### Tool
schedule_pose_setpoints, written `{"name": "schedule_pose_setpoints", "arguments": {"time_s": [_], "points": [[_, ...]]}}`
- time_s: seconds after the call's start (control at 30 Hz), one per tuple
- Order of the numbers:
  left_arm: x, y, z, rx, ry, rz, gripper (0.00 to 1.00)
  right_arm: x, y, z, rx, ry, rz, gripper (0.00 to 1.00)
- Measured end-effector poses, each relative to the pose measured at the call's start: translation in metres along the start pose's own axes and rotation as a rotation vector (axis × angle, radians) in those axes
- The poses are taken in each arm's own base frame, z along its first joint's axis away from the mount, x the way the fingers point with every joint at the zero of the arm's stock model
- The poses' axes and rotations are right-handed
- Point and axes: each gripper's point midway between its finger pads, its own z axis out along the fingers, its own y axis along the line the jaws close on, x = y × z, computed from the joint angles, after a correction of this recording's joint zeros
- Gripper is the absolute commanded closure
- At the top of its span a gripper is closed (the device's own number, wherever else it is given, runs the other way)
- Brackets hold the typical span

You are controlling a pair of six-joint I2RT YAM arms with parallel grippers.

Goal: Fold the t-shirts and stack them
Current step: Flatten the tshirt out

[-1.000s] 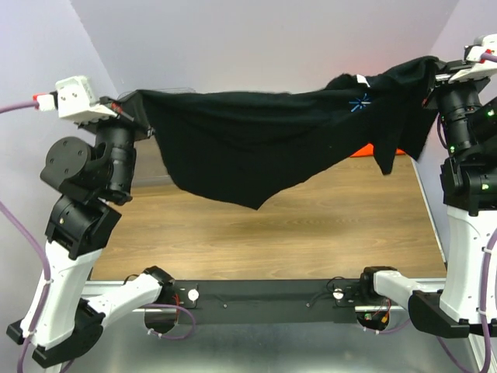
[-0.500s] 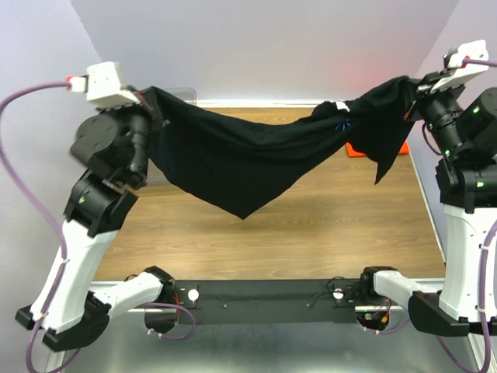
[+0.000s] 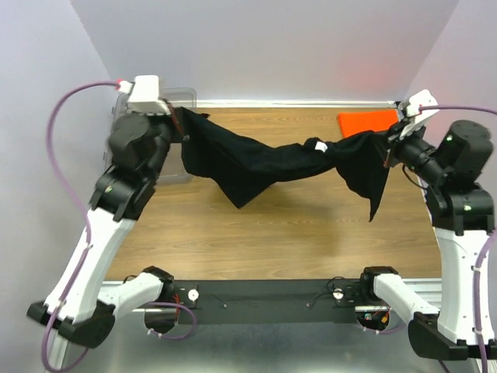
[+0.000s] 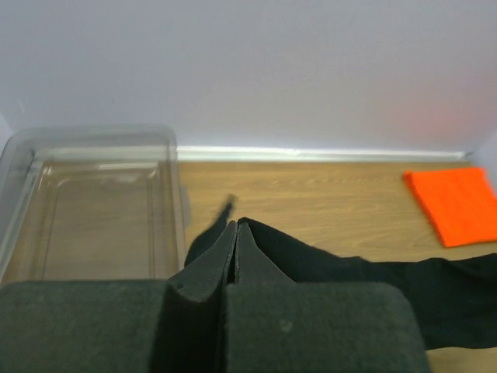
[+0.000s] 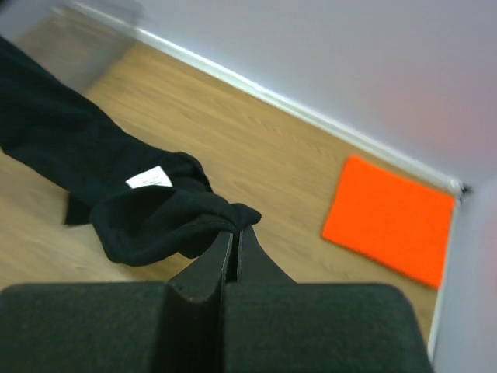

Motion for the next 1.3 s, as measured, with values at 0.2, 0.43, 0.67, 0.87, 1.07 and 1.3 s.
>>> {"name": "schedule_pose_setpoints", "arguments": {"time_s": [0.2,0.43,0.67,0.87,1.07,1.3], "points": [[-0.111,-0.007,-0.078,0.128,-0.316,-0.085,1.0,-0.099,0.022,-0.043,-0.089,-0.227,-0.035,0.99],[-0.2,-0.017,-0.119,0.204,-0.573,-0.138,1.0,-0.163,0.032,-0.107,-0.029,-0.42,-0.031,0.99],[-0.051,-0.067,0.052,0.253,-0.166,-0.062,1.0,-0.044,0.03,-0.071,0.01,-0.174,0.018,0.86],[0.225,-0.062,0.091,0.287,0.53,0.011,1.0,0.13,0.006,-0.035,0.104,0.321,-0.021,0.25],[0.294,-0.041,0.012,0.32,0.753,-0.01,1.0,0.167,-0.001,-0.026,0.08,0.469,-0.062,0.0],[0.28,-0.054,-0.007,0.417,0.707,-0.052,1.0,0.199,0.058,0.052,-0.44,0.525,0.097,0.05]]}}
